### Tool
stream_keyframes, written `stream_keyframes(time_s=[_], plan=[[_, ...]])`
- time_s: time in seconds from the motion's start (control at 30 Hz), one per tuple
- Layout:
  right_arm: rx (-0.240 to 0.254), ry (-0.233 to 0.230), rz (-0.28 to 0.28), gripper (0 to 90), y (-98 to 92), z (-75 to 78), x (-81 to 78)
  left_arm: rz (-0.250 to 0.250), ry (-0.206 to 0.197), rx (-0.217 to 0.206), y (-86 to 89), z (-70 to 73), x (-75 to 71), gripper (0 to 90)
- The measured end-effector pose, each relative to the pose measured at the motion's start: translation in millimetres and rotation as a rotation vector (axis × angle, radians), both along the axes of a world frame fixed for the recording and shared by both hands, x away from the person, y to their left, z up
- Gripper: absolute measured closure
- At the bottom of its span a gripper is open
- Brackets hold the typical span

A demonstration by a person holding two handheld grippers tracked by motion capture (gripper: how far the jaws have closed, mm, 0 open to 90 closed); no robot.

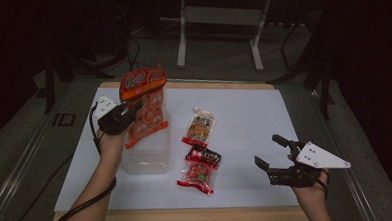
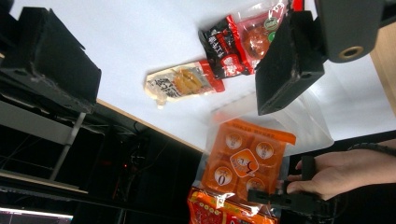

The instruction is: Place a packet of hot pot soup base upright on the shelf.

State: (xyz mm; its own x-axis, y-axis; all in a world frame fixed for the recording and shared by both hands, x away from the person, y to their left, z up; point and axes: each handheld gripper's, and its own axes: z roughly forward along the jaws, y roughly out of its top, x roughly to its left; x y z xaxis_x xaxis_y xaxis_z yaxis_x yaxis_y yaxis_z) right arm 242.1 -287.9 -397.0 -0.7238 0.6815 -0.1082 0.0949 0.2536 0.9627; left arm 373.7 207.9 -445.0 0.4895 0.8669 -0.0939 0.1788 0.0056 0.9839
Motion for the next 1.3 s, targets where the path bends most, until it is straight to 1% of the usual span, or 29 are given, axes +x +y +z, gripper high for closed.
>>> stream_keyframes(time_s=[0.17,0.3,0.47,0.5,0.53,0.67,0.7,0.77,0.9,1.03,1.13,1.2,1.27,1.3], plan=[[-0.001,0.002,0.003,14.1,-0.1,-0.3,0.2,0.003,0.005,-0.019,2.8,-3.4,1.4,71.7],[0.003,0.004,0.007,14.1,0.3,-1.1,0.5,-0.017,0.013,0.010,3.2,-6.3,1.7,71.6],[-0.002,0.008,0.012,14.1,1.7,-2.2,-0.3,-0.035,0.020,0.021,4.5,-6.8,1.7,71.5],[-0.001,0.008,0.013,14.1,1.7,-2.2,-0.3,-0.042,0.026,0.028,4.4,-6.6,1.7,71.4],[0.002,0.008,0.014,14.1,1.6,-2.1,-0.4,-0.048,0.031,0.049,3.8,-6.3,1.7,71.4],[0.002,0.009,0.012,14.1,1.0,-2.0,0.1,-0.049,0.043,0.056,5.0,-6.7,0.1,71.3],[0.002,0.008,0.012,14.1,1.0,-2.1,0.2,-0.049,0.043,0.056,5.0,-6.7,0.1,71.3],[0.000,0.009,0.012,14.1,1.3,-2.4,0.0,-0.036,0.064,0.046,9.1,-8.2,-1.5,71.2],[0.001,0.008,0.016,14.1,1.7,-2.8,0.1,-0.037,0.078,0.038,14.7,-11.9,-4.0,71.1],[0.000,0.011,0.018,14.1,2.4,-3.0,0.2,-0.037,0.078,0.012,20.5,-16.4,-6.0,71.0],[0.001,0.014,0.019,14.1,2.6,-3.4,0.2,-0.040,0.068,0.015,21.0,-17.5,-6.0,70.7],[0.001,0.014,0.019,14.1,2.5,-3.8,0.4,-0.040,0.072,0.014,21.5,-17.4,-5.3,69.9],[0.001,0.014,0.020,14.1,2.3,-4.0,0.5,-0.030,0.078,0.020,22.2,-17.5,-4.3,67.4],[0.000,0.013,0.019,14.1,2.2,-4.2,0.4,-0.030,0.078,0.020,22.2,-17.5,-4.3,64.5]])
